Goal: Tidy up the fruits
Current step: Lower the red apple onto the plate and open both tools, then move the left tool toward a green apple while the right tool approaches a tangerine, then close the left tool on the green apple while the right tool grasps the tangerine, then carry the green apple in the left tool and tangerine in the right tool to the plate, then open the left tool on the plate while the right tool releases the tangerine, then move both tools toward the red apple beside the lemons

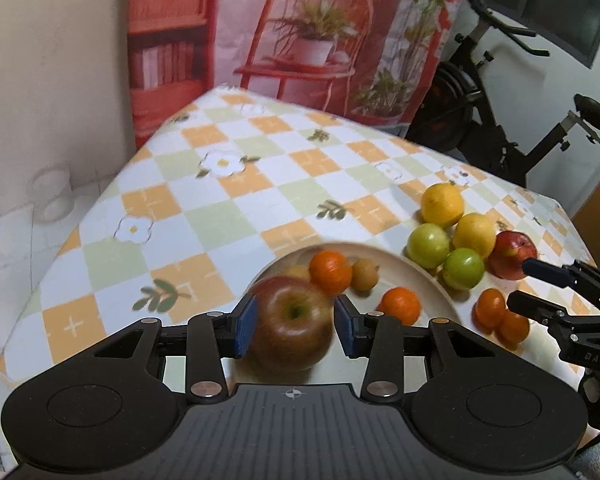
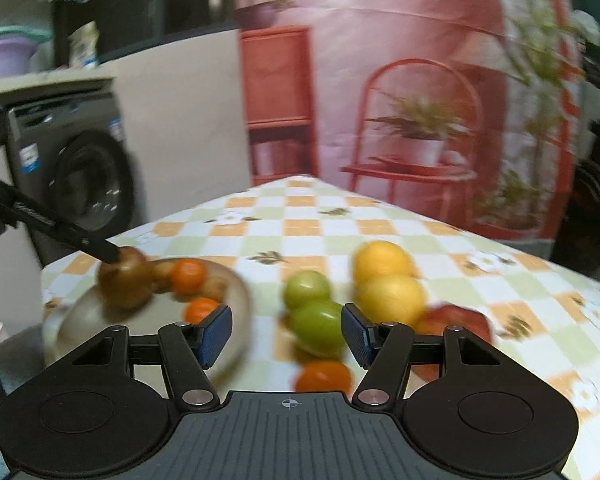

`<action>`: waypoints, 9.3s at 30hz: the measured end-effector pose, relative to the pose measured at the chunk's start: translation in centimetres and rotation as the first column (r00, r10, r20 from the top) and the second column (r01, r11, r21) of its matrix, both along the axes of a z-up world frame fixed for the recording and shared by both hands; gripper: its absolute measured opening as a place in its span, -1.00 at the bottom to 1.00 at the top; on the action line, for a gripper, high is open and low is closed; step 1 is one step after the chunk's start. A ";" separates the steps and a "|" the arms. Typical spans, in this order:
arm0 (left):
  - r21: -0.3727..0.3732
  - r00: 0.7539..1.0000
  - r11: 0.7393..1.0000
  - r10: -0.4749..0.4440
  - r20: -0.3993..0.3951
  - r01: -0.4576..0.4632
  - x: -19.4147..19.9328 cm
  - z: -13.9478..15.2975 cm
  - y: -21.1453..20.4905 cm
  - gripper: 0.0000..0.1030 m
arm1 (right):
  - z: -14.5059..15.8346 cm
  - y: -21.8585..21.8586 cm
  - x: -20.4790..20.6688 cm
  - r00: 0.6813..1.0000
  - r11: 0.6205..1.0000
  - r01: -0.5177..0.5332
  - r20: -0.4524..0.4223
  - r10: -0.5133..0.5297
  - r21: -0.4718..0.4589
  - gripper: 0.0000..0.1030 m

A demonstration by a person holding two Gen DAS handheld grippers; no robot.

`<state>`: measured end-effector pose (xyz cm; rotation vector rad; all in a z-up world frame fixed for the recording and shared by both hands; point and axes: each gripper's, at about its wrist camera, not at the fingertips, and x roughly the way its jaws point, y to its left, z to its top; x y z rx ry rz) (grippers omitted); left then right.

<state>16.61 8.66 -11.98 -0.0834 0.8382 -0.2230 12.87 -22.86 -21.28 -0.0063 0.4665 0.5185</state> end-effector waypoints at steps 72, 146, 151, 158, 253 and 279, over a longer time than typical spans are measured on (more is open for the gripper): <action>-0.042 0.988 0.994 -0.094 0.126 0.100 -2.0 -1.4 -14.0 -0.14 | -4.8 -4.7 -0.9 0.995 0.998 0.063 -0.076 -0.062 0.007 -0.39; -0.053 0.999 0.999 0.013 0.033 -0.012 -3.8 -0.3 -7.7 -0.02 | -5.0 -5.6 -0.6 0.986 0.992 0.123 -0.116 -0.119 0.024 -0.39; -0.047 0.999 0.998 0.052 0.001 -0.052 -4.1 -1.2 -5.3 -0.02 | -4.2 -5.0 -0.3 0.984 0.991 0.127 -0.129 -0.122 0.031 -0.39; -0.048 0.996 0.995 0.090 -0.017 -0.091 -4.6 -1.9 -2.9 -0.02 | -1.1 -1.2 0.7 0.997 1.000 0.025 -0.067 -0.026 -0.015 -0.39; -0.008 0.978 0.999 -0.050 0.204 0.053 0.1 3.1 -13.0 -0.03 | -3.6 -7.8 1.5 0.980 0.981 0.194 0.040 -0.194 0.016 -0.05; -0.075 0.943 0.940 -0.331 0.018 0.332 8.7 -2.3 -22.9 -0.03 | -5.2 -7.6 6.9 0.991 0.993 0.115 -0.067 -0.117 -0.038 0.15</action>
